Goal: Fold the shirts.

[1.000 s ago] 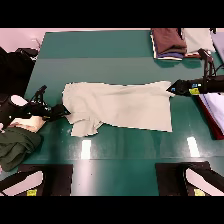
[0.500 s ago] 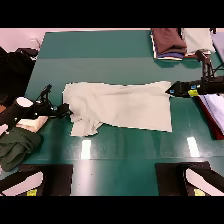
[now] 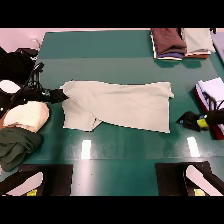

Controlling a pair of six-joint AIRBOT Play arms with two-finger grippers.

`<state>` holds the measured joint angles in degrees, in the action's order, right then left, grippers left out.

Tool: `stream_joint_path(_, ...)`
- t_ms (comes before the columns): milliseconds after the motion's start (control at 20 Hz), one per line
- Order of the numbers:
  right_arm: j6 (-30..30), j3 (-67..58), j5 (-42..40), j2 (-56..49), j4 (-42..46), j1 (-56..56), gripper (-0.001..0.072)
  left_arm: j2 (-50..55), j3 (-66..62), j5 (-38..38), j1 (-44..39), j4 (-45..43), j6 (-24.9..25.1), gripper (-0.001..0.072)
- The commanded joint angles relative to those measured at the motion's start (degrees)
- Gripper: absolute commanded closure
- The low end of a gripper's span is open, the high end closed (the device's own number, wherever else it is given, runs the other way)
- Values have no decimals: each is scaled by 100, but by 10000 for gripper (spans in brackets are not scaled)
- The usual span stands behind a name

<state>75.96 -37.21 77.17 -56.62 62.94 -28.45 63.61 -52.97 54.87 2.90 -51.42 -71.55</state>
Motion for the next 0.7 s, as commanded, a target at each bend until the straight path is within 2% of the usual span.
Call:
stream_joint_path(0, -264, 796, -208, -236, -553, -313, 218, -35, -94, 48, 0, -24, 2, 685)
stream_joint_path(50, -363, 885, -337, -356, -850, -243, 260, -35, -94, 50, 0, -24, 2, 686)
stream_joint_path(200, -407, 898, -693, -750, -1309, 358, 288, -33, -94, 63, 0, -24, 0, 685)
stream_joint_path(300, -407, 734, -896, -968, -1370, 931, 400, -35, -94, 120, 0, -24, 0, 685)
stream_joint_path(450, -439, 197, -1008, -903, -1335, 1679, 695, -118, -184, 363, 0, -31, 4, 685)
stream_joint_path(650, -450, -1143, -903, 131, -1335, 1906, 693, -964, -1005, 450, 0, -72, -59, 685)
